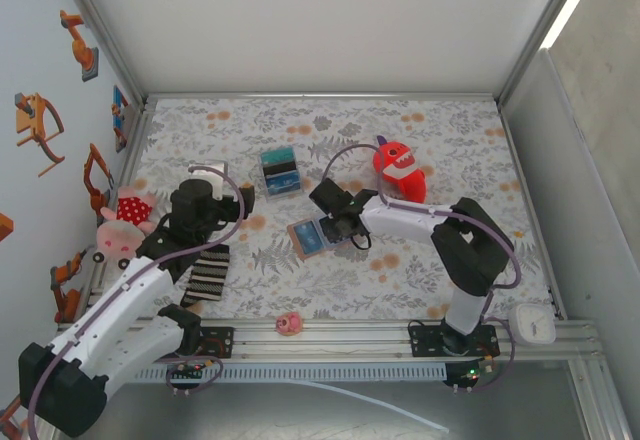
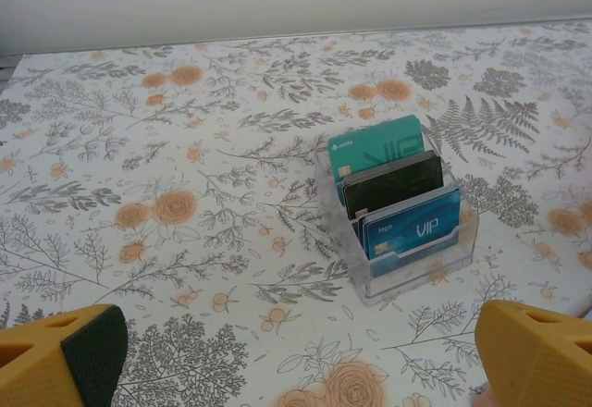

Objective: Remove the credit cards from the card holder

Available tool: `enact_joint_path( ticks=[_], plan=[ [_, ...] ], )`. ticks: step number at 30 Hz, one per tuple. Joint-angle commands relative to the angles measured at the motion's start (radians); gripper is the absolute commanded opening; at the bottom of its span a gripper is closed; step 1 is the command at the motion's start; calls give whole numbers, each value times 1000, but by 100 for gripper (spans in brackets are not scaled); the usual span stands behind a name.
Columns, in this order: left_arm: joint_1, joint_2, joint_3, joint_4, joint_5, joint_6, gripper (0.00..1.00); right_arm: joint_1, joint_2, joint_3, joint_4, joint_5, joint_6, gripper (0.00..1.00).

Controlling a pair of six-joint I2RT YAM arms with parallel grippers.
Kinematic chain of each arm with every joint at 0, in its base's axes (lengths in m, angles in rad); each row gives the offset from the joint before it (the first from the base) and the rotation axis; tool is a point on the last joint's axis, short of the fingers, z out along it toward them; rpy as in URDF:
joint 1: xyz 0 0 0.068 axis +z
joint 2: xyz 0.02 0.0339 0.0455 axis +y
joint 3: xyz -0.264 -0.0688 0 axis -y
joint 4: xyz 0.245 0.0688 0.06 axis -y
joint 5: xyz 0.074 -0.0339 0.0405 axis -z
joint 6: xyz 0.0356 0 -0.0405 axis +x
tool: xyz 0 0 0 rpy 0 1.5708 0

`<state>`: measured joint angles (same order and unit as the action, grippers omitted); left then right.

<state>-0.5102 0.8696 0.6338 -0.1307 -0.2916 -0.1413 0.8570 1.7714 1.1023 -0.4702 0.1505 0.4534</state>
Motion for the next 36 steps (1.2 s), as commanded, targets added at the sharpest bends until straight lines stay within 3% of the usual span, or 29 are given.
enact_joint_path(
  ticks=[1,9,23,36],
  plan=[
    [-11,11,26,-16,-14,13,97,-23,-46,-39,43,-24,55,33],
    [-66,62,3,-25,-34,-4,97,-75,-107,-104,71,-39,97,32],
    [-265,288,-27,36,-128,-74,97,-179,-266,-206,89,-67,157,26],
    [-268,523,-27,160,-66,-123,97,-185,-257,-206,234,-357,166,17]
  ],
)
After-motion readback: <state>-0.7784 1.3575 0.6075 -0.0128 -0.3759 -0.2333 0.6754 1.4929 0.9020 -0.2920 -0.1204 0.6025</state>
